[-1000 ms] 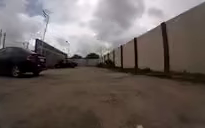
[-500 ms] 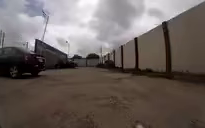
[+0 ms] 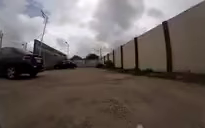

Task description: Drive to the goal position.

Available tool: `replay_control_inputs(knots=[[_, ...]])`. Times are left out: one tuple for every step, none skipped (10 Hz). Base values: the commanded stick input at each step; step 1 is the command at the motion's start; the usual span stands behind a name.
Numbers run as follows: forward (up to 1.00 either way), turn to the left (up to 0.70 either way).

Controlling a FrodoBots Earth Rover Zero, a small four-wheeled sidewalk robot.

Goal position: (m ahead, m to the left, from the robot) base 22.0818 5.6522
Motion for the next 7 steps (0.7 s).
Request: replay_control_inputs(knots=[[0.3,0.0],[0.3,0.0],[0.3,0.0],[0.3,0.0],[0.3,0.0],[0.3,0.0],[0.3,0.0]])
